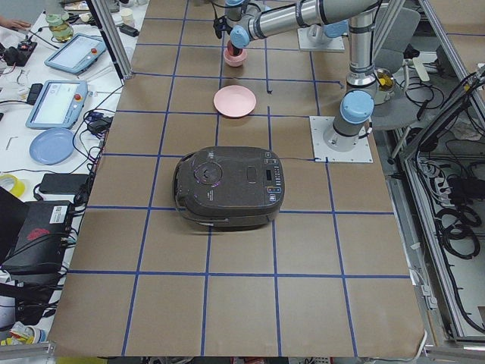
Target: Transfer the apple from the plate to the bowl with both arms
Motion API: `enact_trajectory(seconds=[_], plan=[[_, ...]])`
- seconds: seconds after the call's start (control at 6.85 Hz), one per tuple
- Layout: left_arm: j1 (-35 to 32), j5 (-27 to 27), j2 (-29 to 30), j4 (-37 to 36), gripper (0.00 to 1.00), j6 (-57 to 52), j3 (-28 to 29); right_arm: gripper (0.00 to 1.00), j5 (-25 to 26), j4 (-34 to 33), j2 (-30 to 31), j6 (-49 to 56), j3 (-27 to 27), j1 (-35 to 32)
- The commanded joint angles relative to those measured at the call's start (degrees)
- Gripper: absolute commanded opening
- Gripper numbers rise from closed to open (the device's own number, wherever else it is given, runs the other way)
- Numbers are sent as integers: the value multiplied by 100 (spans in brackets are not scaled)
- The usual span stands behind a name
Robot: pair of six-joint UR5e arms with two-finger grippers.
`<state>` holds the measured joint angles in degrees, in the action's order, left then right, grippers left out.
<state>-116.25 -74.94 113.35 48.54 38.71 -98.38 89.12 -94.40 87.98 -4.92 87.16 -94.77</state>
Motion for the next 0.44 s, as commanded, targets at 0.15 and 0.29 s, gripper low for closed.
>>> enact_trajectory(seconds=[0.15,0.29], plan=[[-82,15,441,-432,0,189,56,100,9,10,0,0,3,2],[-91,15,486,-511,0,189,64,100,35,10,0,0,3,2]])
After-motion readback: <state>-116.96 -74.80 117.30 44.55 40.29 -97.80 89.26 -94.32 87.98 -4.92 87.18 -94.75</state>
